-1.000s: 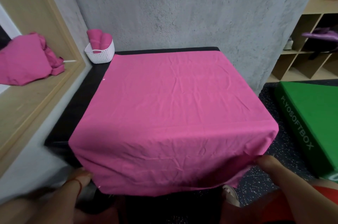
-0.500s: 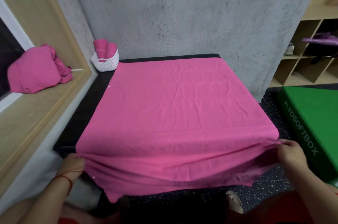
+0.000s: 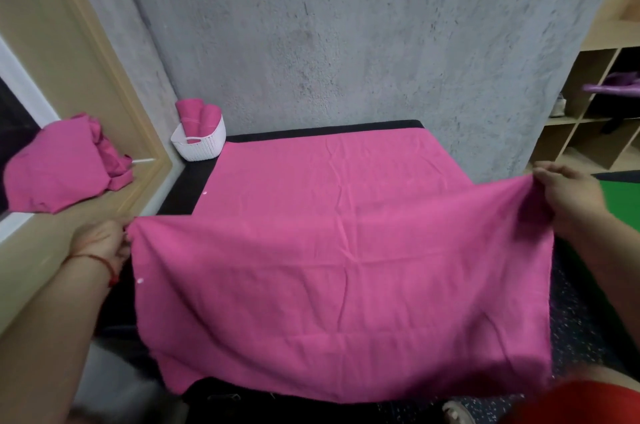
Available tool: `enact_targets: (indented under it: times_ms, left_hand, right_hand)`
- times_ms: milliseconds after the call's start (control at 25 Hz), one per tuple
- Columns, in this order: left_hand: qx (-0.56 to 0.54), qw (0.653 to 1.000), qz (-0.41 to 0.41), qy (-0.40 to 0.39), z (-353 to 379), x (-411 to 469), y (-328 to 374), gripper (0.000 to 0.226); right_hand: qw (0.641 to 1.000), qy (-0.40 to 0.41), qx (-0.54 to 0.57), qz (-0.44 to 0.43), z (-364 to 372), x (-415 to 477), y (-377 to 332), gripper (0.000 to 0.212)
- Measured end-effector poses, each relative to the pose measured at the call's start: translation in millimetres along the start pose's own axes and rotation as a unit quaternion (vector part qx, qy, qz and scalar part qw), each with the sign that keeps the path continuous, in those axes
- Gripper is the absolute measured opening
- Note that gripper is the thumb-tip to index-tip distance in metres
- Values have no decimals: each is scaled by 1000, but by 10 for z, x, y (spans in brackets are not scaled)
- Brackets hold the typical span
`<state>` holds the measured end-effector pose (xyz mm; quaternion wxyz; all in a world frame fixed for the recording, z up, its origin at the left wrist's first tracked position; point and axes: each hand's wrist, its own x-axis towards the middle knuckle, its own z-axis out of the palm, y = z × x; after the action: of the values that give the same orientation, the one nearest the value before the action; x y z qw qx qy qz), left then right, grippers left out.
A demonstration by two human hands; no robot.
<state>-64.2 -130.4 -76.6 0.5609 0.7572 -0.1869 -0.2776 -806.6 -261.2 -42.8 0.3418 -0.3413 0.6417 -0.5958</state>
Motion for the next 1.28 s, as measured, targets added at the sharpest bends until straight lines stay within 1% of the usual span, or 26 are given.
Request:
enact_targets:
  times_ms: [40, 80, 120, 160, 200, 240, 280, 320, 360, 400, 440, 480, 560, 600, 680, 720, 800, 880, 920, 960, 1000, 1040, 1080, 1160, 1280]
  left_hand:
    - [0, 1000, 14, 2, 142, 67, 103, 37]
    - [18, 999, 34, 6, 284, 125, 123, 30]
    - [63, 997, 50, 3, 411, 104, 108, 23]
    - [155, 985, 77, -12, 514, 134, -31, 21]
    - [263, 958, 104, -37, 575, 123, -220, 22]
    - [349, 928, 124, -52, 597, 119, -451, 23]
    - [413, 897, 138, -72, 583, 31, -667, 27]
    - [464, 866, 167, -79, 569, -78, -862, 30]
    - [501, 839, 197, -77, 537, -170, -1022, 31]
    - [519, 823, 222, -66, 507, -281, -1110, 33]
    - [520, 819, 239, -50, 468, -364, -1161, 35]
    - [511, 822, 249, -40, 410, -393, -1218, 36]
    - [503, 826, 252, -27, 273, -483, -1286, 35]
    - [504, 826, 253, -21, 199, -521, -1314, 35]
    - [501, 834, 233, -1, 71, -643, -1361, 35]
    - [498, 839, 221, 13, 23, -719, -1372, 36]
    - [492, 844, 211, 33, -40, -853, -1372, 35]
    - [476, 853, 208, 45, -79, -906, -1392, 35]
    - [442, 873, 198, 49, -97, -913, -1401, 36]
    - [392, 901, 180, 52, -133, -891, -1419, 38]
    - [345, 925, 149, 56, -174, -871, -1411, 41]
    - [315, 941, 112, 56, -218, -841, -1397, 43]
    - [295, 951, 85, 48, -260, -812, -1397, 42]
    - [264, 962, 74, 11, -311, -842, -1389, 34]
    - [223, 971, 76, -24, -335, -928, -1342, 17]
  right_hand:
    - [1000, -8, -8, 11, 114, 203, 3, 26]
    - [999, -32, -32, 10, 223, 374, 50, 37]
    - [994, -69, -75, 26, 317, 500, 168, 50]
    - [986, -112, -114, 49, 393, 527, 295, 58]
    - [972, -140, -179, 53, 430, 483, 422, 62]
    - [949, -183, -251, 49, 444, 398, 579, 62]
    - [904, -219, -366, 20, 437, 324, 753, 63]
    - [845, -223, -484, -41, 387, 286, 968, 62]
    - [797, -206, -559, -99, 314, 210, 1151, 63]
    - [782, -191, -579, -131, 242, 137, 1324, 61]
    - [790, -176, -569, -141, 171, 46, 1409, 57]
    - [808, -158, -551, -136, 121, -53, 1434, 53]
    - [815, -133, -550, -122, -30, -226, 1476, 51]
    - [813, -117, -558, -120, -107, -313, 1509, 51]
    - [824, -106, -546, -106, -249, -464, 1530, 51]
    - [835, -103, -531, -99, -311, -526, 1561, 50]
    - [855, -88, -498, -117, -400, -622, 1644, 50]
    - [891, -76, -432, -118, -439, -740, 1671, 54]
    - [917, -58, -385, -92, -462, -801, 1664, 59]
    - [937, -38, -342, -54, -487, -867, 1653, 65]
    - [951, -13, -308, -11, -517, -920, 1669, 70]
    - [959, 3, -281, 27, -547, -963, 1669, 71]
    - [964, 14, -257, 67, -585, -988, 1666, 66]
    - [968, 3, -228, 102, -650, -1050, 1643, 55]
    - [973, -32, -206, 94, -695, -1129, 1547, 31]
